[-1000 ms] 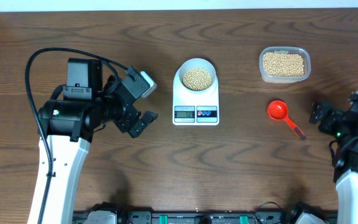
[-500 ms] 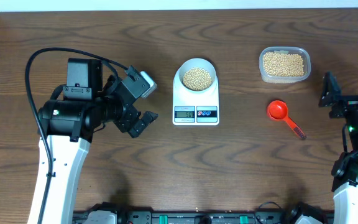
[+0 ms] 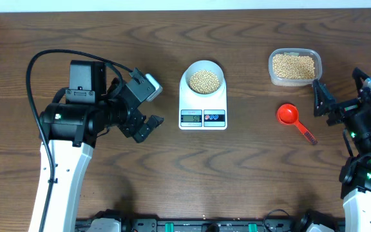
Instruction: Scoop item into bowl and weigh 50g on scale
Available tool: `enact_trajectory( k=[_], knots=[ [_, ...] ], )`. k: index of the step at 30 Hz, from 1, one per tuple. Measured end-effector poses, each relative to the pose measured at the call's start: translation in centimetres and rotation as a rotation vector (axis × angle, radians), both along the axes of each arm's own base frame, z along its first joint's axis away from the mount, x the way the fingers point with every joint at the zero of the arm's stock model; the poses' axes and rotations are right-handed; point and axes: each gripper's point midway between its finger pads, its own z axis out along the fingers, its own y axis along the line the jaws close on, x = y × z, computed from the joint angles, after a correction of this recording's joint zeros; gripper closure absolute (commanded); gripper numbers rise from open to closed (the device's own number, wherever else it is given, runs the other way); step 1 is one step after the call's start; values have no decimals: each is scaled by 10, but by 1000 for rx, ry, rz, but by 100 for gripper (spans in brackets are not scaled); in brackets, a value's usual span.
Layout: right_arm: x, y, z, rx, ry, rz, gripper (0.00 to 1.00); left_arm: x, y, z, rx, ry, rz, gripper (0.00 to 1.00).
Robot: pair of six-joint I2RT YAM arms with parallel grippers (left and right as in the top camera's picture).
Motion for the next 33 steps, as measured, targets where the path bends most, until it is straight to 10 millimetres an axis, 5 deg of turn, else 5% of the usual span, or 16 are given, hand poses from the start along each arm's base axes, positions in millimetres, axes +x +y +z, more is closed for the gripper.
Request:
enact_trajectory(
  k=[17,26,33],
  knots=[
    [-10,6,-59,152,281,8,1,0,0,0,0,0,0,2],
    [-23,46,-73,29,309,183,1,0,0,0,0,0,0,2],
    [-41,56,-84,-44,280,165,1,0,0,0,0,0,0,2]
  ],
)
